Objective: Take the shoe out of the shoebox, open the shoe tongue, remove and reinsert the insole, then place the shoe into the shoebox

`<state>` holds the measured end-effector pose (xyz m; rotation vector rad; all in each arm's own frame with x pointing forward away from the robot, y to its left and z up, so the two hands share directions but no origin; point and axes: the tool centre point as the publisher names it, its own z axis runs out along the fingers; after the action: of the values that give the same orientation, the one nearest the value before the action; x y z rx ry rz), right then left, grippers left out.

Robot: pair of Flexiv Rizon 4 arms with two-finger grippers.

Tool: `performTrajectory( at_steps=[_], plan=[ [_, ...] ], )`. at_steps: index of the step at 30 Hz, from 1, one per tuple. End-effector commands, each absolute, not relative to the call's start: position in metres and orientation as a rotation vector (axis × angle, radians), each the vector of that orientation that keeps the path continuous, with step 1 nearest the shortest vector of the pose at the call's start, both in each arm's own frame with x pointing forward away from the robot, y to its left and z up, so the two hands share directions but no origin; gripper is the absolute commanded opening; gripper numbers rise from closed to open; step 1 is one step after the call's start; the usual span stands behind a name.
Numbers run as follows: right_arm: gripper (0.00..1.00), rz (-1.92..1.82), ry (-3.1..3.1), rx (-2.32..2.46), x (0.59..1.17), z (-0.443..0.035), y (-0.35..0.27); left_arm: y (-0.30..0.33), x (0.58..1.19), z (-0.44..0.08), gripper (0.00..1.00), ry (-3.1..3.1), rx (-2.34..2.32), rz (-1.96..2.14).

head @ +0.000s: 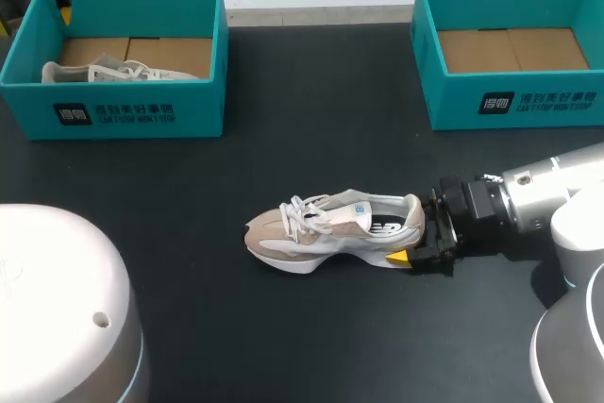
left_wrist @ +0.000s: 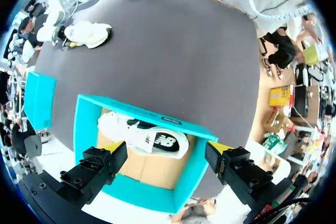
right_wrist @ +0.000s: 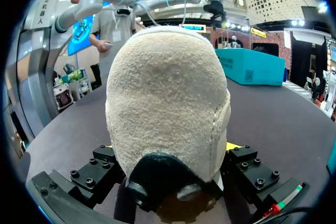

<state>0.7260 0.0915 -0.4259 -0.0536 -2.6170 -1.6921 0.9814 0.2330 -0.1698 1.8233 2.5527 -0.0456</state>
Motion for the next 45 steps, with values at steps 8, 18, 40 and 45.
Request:
performTrajectory(
  at_steps=[8,18,40,45],
  plan=[
    [0.00,-1.691,-2.617,-0.054,0.726,-0.431,0.093,0.202,0.941,-0.158,1.00,3.044,0.529,0.092],
    [0.00,-1.691,-2.617,-0.054,0.726,-0.431,0.093,0.202,0.941,-0.158,1.00,3.044,0.529,0.092],
    [0.00,-1.691,-2.617,-0.054,0.726,-0.431,0.093,0.095,0.883,-0.149,1.00,2.979,-0.734,-0.290],
    [0.00,-1.691,-2.617,-0.054,0.726,-0.431,0.093,0.071,0.885,-0.158,1.00,2.968,-0.891,-0.274]
  ],
)
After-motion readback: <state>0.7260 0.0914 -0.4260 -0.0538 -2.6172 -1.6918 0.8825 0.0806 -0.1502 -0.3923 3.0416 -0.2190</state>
